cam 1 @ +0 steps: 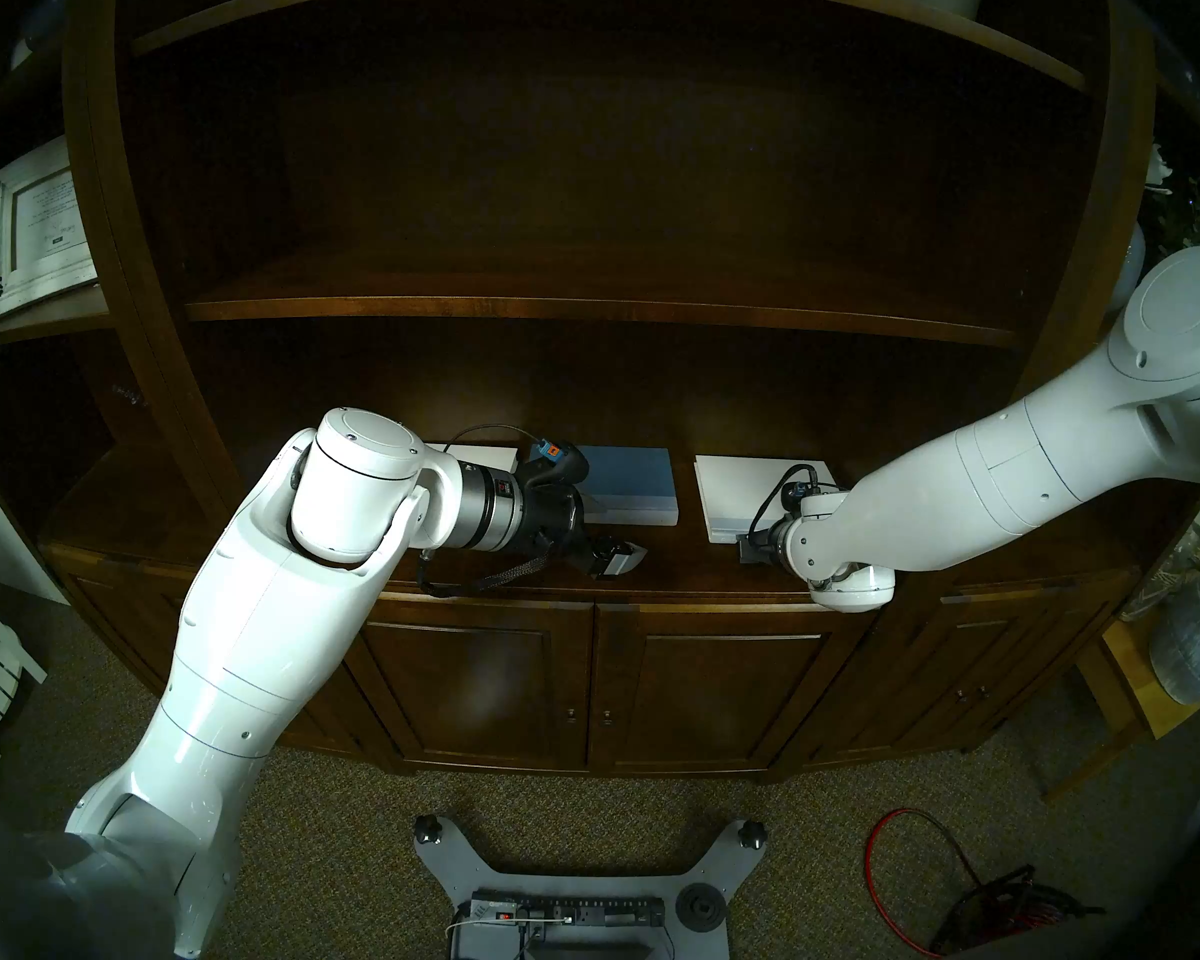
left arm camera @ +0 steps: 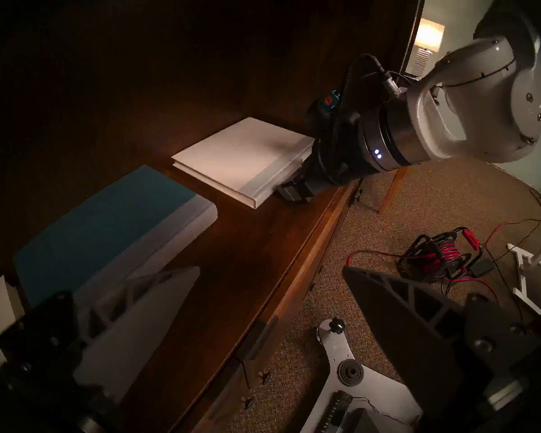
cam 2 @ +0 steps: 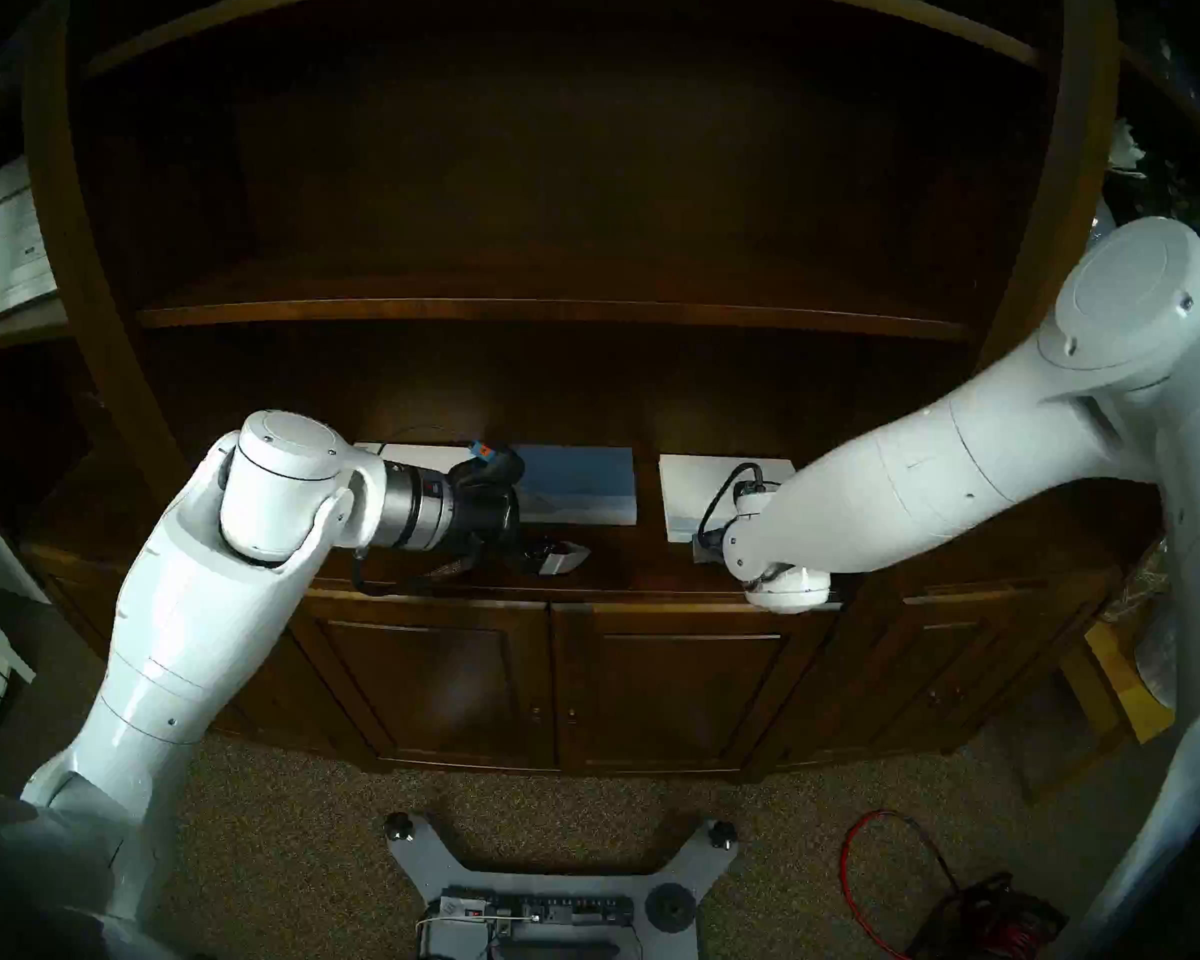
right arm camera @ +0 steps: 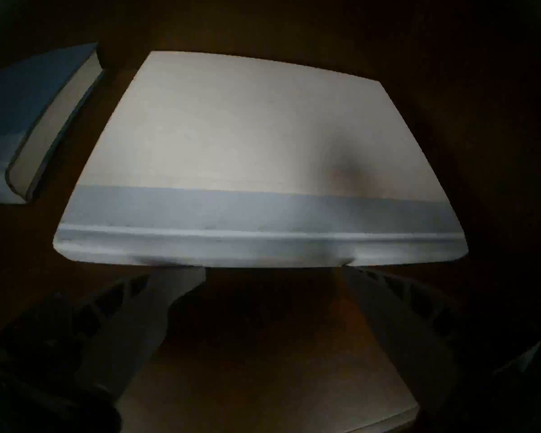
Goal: Close the books and align them horizontally on the shelf
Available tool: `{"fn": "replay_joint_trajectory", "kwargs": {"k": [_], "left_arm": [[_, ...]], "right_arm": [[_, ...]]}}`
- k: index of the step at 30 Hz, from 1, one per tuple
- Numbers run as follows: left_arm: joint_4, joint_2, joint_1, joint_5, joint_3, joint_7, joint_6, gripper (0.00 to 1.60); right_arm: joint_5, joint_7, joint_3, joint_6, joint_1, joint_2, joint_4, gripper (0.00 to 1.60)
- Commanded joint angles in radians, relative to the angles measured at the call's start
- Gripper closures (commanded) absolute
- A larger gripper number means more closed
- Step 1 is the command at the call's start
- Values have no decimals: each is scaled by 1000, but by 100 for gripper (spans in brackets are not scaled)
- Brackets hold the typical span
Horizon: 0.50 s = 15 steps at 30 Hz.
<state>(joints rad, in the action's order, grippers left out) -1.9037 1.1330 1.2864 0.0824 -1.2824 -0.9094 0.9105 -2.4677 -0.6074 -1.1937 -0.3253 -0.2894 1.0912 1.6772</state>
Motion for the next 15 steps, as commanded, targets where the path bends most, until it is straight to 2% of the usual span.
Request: {"fn": "replay_joint_trajectory", "kwargs": {"k": [1, 5, 9, 11, 15], "left_arm": [[-19, 3, -30, 3, -9, -3, -6, 0], [-19, 3, -29, 3, -9, -3, -6, 0], [-19, 3, -30, 3, -9, -3, -6, 0], [-19, 3, -30, 3, -9, -3, -6, 0], [-19, 4, -29, 2, -9, -3, -6, 0]], "right_arm": [[6, -23, -28, -8, -55, -31, 15, 0], [18, -22, -51, -33, -89, -61, 66, 0], [-11, -27, -53, 3, -117, -68, 93, 0], [-25, -49, -52, 14, -139, -66, 135, 0], [-9, -69, -67, -37, -172, -79, 249, 0]]}}
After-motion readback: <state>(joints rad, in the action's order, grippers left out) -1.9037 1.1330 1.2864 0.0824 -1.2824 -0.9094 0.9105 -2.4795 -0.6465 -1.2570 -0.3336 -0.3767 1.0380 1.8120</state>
